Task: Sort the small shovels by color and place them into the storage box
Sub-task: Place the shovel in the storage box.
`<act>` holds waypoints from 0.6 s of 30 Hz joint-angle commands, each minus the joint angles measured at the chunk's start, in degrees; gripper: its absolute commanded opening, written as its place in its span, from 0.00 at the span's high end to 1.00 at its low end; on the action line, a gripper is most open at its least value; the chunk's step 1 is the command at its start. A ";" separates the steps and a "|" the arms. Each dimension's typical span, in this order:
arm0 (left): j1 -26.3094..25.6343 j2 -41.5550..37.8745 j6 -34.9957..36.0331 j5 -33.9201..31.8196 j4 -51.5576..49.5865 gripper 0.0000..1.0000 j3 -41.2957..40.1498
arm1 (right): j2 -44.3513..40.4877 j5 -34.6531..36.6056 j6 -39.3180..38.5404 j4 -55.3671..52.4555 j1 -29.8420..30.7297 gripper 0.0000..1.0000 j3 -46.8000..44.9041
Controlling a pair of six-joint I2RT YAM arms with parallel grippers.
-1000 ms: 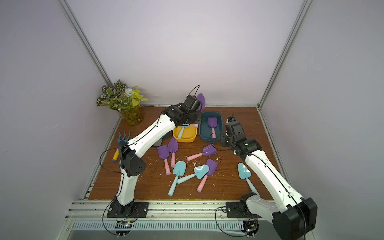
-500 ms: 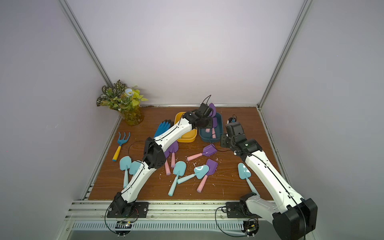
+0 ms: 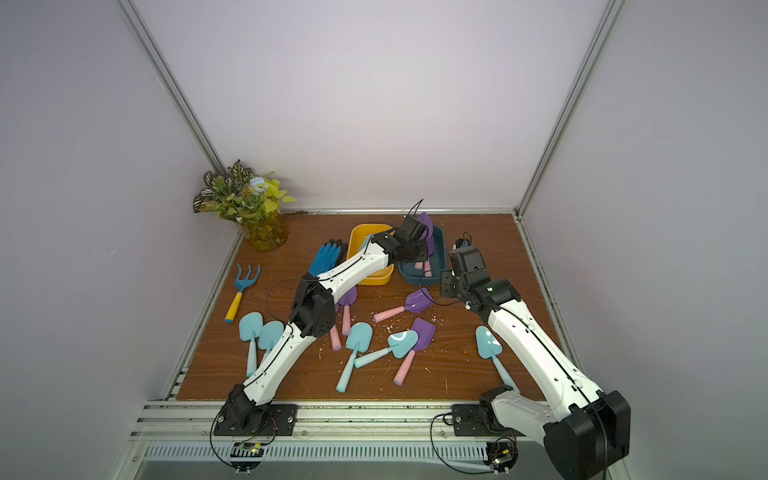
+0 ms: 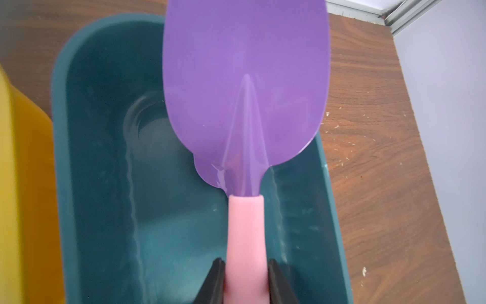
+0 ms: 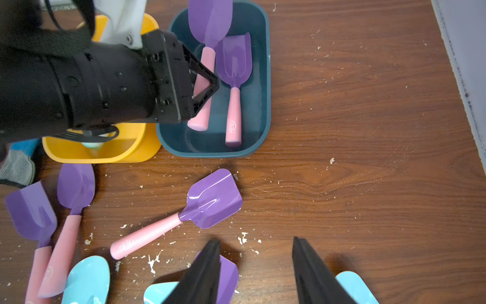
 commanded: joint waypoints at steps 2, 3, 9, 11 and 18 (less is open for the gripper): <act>0.63 1.90 -0.18 -2.16 2.01 1.00 0.17 | -0.57 0.50 -0.96 0.01 -0.28 0.49 0.34; 0.60 2.04 -0.26 -2.19 2.06 1.00 0.18 | -0.61 0.62 -1.12 -0.07 -0.24 0.49 0.32; 0.94 2.56 -0.24 -2.99 2.29 0.99 0.13 | -0.79 0.66 -1.55 -0.13 -0.43 0.49 -0.04; 0.94 2.48 -0.19 -3.30 2.32 0.98 -0.42 | -0.79 0.65 -1.71 -0.13 -0.48 0.49 -0.21; 1.33 2.66 -0.62 -3.81 2.24 0.97 -1.72 | -0.76 0.56 -2.23 0.01 -0.78 0.49 -0.28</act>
